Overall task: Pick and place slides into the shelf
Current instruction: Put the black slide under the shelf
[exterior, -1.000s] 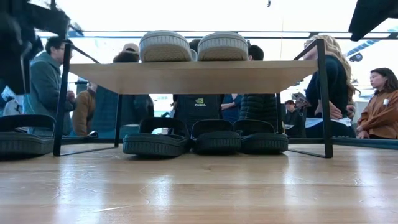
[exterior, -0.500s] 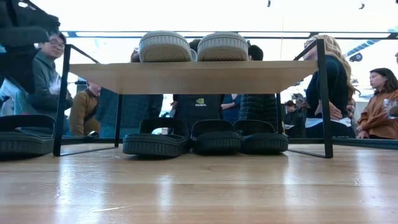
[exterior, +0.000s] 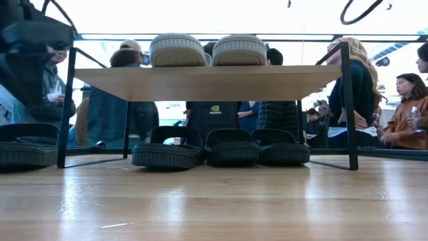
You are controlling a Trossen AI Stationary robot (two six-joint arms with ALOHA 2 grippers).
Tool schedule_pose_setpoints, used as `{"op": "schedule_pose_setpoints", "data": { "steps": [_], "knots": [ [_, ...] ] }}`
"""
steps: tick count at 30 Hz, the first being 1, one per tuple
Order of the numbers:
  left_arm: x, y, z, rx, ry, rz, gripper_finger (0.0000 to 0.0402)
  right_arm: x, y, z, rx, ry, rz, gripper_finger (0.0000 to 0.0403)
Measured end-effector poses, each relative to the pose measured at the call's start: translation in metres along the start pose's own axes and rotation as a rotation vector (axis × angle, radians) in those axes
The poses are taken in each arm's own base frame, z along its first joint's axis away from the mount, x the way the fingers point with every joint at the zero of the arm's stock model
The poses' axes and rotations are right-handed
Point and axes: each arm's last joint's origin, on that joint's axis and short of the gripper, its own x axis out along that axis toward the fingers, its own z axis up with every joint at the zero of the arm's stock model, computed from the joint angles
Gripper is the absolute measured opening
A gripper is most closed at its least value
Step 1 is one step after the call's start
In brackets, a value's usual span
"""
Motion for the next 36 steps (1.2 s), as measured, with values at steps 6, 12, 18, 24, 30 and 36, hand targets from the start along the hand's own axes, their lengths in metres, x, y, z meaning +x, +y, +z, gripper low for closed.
{"op": "schedule_pose_setpoints", "data": {
  "steps": [6, 12, 18, 24, 30, 36],
  "knots": [
    [0.013, 0.0, -0.006, 0.228, 0.026, 0.141, 0.0122, 0.002, -0.003, 0.0, -0.15, 0.032, -0.035, 0.0134],
    [0.029, -0.015, -0.014, 0.27, 0.049, 0.219, 0.0122, 0.008, -0.004, -0.001, -0.202, 0.017, -0.057, 0.0134],
    [0.038, -0.012, -0.017, 0.232, 0.019, 0.359, 0.0122, 0.014, -0.006, -0.003, -0.244, 0.033, -0.099, 0.0134],
    [0.029, -0.006, -0.013, 0.213, 0.017, 0.347, 0.0122, 0.022, -0.011, -0.006, -0.269, 0.085, -0.178, 0.0134],
    [0.017, 0.006, -0.007, 0.231, 0.023, 0.304, 0.0122, 0.032, -0.017, -0.008, -0.266, 0.133, -0.262, 0.0134],
    [0.016, 0.019, -0.004, 0.221, -0.005, 0.277, 0.0122, 0.038, -0.02, -0.009, -0.255, 0.122, -0.288, 0.0134]
  ]
}}
